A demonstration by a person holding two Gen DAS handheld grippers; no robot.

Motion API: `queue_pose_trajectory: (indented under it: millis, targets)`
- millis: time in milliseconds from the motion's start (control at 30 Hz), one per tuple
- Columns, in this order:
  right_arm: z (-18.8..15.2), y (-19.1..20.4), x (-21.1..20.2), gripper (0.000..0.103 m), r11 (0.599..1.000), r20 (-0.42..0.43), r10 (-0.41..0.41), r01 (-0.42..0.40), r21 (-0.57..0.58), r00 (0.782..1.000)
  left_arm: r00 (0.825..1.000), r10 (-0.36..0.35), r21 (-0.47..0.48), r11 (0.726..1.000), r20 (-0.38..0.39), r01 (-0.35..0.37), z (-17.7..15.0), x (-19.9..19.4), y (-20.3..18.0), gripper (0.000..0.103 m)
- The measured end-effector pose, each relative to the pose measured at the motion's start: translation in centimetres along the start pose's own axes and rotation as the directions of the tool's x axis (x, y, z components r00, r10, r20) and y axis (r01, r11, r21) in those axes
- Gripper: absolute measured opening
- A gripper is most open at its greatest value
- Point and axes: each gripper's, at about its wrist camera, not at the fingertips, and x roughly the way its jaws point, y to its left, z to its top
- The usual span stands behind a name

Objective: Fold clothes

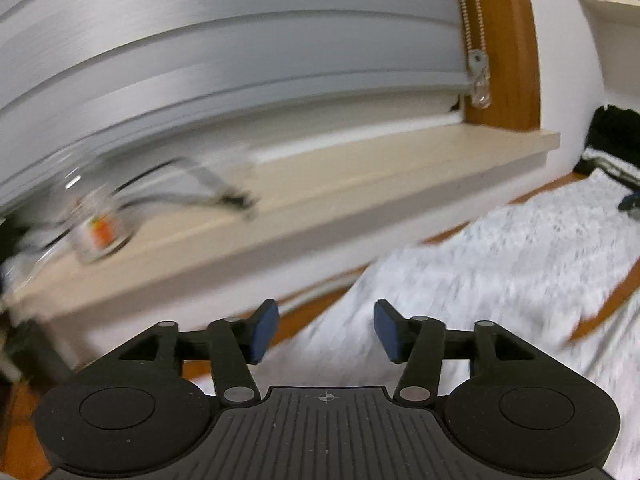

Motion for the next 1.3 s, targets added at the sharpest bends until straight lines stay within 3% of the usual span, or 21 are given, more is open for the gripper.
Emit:
queue_pose_trajectory:
  millis: [133, 267, 367, 500, 567, 633, 733, 900, 1133, 1167, 1233, 1300]
  targets:
    - [0.0, 0.0, 0.0, 0.055, 1.0, -0.004, 0.006, -0.006, -0.005, 1.0, 0.998, 0.051, -0.014, 0.999, -0.039, -0.052, -3.0, -3.1, 2.2, 0.068]
    - [0.1, 0.1, 0.0, 0.055, 1.0, -0.005, 0.006, -0.006, -0.011, 1.0, 0.991, 0.123, -0.086, 0.988, -0.053, -0.127, -5.8, -6.8, 4.8, 0.074]
    - [0.0, 0.0, 0.0, 0.056, 1.0, -0.006, 0.008, -0.008, -0.009, 1.0, 0.989, 0.127, -0.177, 0.974, -0.07, -0.138, -7.9, -9.2, 6.9, 0.076]
    - [0.1, 0.0, 0.0, 0.056, 1.0, -0.007, 0.01, -0.01, -0.008, 1.0, 0.989, 0.106, -0.259, 0.957, -0.107, -0.131, -9.5, -9.4, 8.5, 0.076]
    - [0.1, 0.0, 0.0, 0.056, 1.0, -0.007, 0.009, -0.009, -0.007, 1.0, 0.991, 0.079, -0.284, 0.953, -0.112, -0.108, -10.0, -9.2, 8.8, 0.063]
    - [0.1, 0.0, 0.0, 0.056, 1.0, -0.007, 0.009, -0.009, -0.006, 1.0, 0.995, 0.05, -0.296, 0.952, -0.088, -0.074, -10.2, -9.6, 8.9, 0.021]
    - [0.0, 0.1, 0.0, 0.056, 1.0, -0.007, 0.007, -0.007, -0.006, 1.0, 0.997, 0.08, -0.288, 0.954, -0.015, -0.081, -9.6, -11.9, 8.8, 0.013]
    - [0.1, 0.0, -0.1, 0.056, 1.0, -0.007, 0.009, -0.009, -0.002, 1.0, 0.995, 0.074, -0.294, 0.954, 0.068, -0.051, -9.4, -19.0, 8.8, 0.013]
    - [0.0, 0.1, -0.2, 0.057, 1.0, -0.009, 0.014, -0.014, -0.004, 1.0, 0.998, -0.004, -0.294, 0.956, -0.063, -0.015, -13.5, -21.8, 7.4, 0.015]
    - [0.0, 0.2, -0.3, 0.059, 1.0, -0.009, 0.018, -0.018, -0.006, 1.0, 0.998, -0.006, -0.303, 0.953, -0.069, -0.015, -13.9, -21.8, 7.5, 0.018]
    - [-0.1, 0.3, -0.4, 0.06, 1.0, -0.009, 0.025, -0.026, -0.01, 1.0, 0.998, 0.007, -0.317, 0.948, -0.066, -0.028, -14.0, -21.8, 8.0, 0.036]
    - [-0.1, 0.8, -0.6, 0.06, 0.999, -0.008, 0.028, -0.028, -0.036, 1.0, 0.997, 0.044, -0.321, 0.945, -0.056, -0.06, -13.8, -21.9, 8.4, 0.048]
